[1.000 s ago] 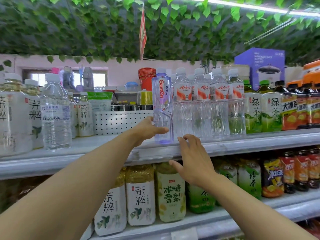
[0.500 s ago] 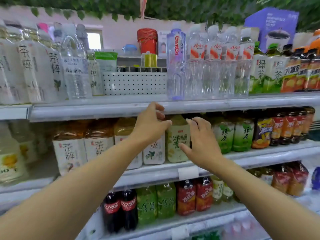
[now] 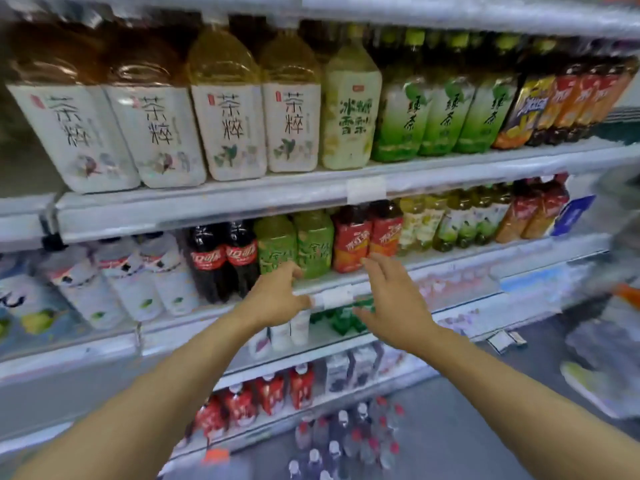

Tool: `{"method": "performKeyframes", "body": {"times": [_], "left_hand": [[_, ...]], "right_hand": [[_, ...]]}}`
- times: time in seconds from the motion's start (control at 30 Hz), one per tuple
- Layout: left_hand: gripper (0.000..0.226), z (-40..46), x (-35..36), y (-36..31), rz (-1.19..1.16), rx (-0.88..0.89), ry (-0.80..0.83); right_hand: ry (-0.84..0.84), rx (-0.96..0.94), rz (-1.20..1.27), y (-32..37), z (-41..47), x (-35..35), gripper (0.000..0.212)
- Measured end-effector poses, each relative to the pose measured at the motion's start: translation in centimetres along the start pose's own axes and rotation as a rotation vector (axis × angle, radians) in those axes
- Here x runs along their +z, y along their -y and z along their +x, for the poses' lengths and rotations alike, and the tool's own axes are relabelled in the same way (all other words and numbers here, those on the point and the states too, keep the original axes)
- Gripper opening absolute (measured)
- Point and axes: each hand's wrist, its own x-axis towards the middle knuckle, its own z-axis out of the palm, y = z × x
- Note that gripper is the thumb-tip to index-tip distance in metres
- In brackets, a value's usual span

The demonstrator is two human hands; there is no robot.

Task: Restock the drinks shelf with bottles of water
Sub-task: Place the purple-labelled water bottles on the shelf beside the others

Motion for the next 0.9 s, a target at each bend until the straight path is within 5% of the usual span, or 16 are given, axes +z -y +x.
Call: {"method": "performKeyframes", "body": {"times": [0.37,0.8,0.9], "left_hand": [[0.048,0.9,12.5,6.6,0.004,-0.221,0.172],[0.047,-1.8,27.9,15.0,-0.028,-0.512,0.206],[0.05,-2.6,31.0,18.6,-0.051,-0.584,0.193]], "right_hand": [[0.304,0.03,0.063,-6.7,-3.1,12.6,0.076],[0.514,0.016,0.184,-12.5,-6.9,28.2,0.06],[0.609,-0.035,0.181,-12.4,-7.6,32.6,0.071]]}}
